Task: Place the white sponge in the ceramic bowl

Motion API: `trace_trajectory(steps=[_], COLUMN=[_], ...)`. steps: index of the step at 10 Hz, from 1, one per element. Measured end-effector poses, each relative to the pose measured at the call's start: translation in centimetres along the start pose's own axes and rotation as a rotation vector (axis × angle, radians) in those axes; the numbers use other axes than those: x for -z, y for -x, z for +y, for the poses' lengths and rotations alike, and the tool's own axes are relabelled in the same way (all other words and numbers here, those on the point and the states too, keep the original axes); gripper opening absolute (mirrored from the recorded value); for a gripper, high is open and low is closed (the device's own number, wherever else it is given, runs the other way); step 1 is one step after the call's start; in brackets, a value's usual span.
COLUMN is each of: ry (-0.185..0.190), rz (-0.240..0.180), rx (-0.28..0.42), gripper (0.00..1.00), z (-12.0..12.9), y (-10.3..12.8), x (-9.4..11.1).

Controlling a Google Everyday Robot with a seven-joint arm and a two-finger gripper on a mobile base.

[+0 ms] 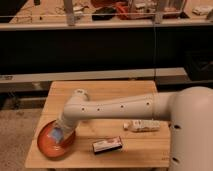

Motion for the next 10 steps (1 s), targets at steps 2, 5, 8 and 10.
trace_trajectory(steps=[2,5,8,10], ry=[0.008,0.015,0.022,0.024], rz=[-0.003,-0.011,-0.014,-0.018], rx=[0.007,0.018,0.02,0.021], gripper=[0.03,0.27,0.58,0.75], z=[-0.3,-0.9,-1.0,-1.1], y=[0.5,1.0,0.9,1.0], x=[-0.8,-1.5,-1.8,-2.0])
